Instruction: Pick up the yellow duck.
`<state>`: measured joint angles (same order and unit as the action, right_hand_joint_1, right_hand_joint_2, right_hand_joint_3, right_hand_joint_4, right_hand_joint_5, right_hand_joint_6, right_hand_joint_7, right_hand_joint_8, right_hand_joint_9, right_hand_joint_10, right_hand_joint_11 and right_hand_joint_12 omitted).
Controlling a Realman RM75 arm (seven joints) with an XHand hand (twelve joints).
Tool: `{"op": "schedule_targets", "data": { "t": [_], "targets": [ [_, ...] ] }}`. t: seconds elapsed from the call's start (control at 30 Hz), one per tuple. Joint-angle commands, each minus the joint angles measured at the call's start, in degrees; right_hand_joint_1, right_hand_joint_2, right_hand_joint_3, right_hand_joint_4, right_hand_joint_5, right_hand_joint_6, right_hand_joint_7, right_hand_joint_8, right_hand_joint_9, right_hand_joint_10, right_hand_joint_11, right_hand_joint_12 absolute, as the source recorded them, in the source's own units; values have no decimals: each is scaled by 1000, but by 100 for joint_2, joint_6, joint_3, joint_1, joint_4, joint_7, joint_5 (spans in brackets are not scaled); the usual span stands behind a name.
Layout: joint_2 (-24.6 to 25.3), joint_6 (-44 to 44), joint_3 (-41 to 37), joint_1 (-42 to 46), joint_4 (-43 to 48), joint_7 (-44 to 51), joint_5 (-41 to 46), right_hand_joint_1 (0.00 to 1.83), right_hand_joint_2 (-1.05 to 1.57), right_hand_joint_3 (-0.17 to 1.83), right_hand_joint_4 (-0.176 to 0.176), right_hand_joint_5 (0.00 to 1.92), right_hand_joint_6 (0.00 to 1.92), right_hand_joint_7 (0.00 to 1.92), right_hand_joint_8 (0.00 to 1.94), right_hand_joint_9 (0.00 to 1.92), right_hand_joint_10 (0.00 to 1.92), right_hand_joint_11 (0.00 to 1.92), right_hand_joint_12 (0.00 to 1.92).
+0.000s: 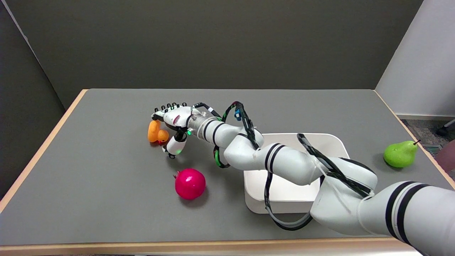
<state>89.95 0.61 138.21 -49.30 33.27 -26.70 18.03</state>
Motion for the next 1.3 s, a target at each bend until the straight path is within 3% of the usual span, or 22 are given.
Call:
{"op": "schedule_targets", "data": {
  "t": [0.03, 0.33, 0.47, 0.93, 1.0, 1.2, 1.3],
  "targets": [
    [65, 121, 10, 24, -95, 35, 76, 807, 589, 1008, 2, 37, 396, 64, 209, 21, 322, 2, 660],
    [89, 415, -62, -116, -123, 87, 76, 801, 608, 1019, 3, 37, 401, 58, 230, 14, 335, 2, 678],
    [110, 485, -65, -152, -136, 91, 76, 613, 668, 890, 14, 90, 305, 83, 227, -1, 436, -1, 741],
    [153, 463, -9, -123, -232, 35, 76, 618, 663, 904, 15, 95, 306, 110, 217, 11, 447, -1, 767],
    [153, 447, -1, -89, -234, 35, 76, 810, 615, 1024, 7, 39, 417, 49, 328, 2, 426, -1, 742],
    [153, 364, 89, 78, -92, 19, 76, 814, 622, 1029, 10, 41, 422, 55, 337, 1, 449, -1, 765],
    [148, 364, 199, 149, 55, -19, 76, 624, 671, 927, 30, 105, 326, 120, 225, 25, 458, -1, 813]
  ]
}}
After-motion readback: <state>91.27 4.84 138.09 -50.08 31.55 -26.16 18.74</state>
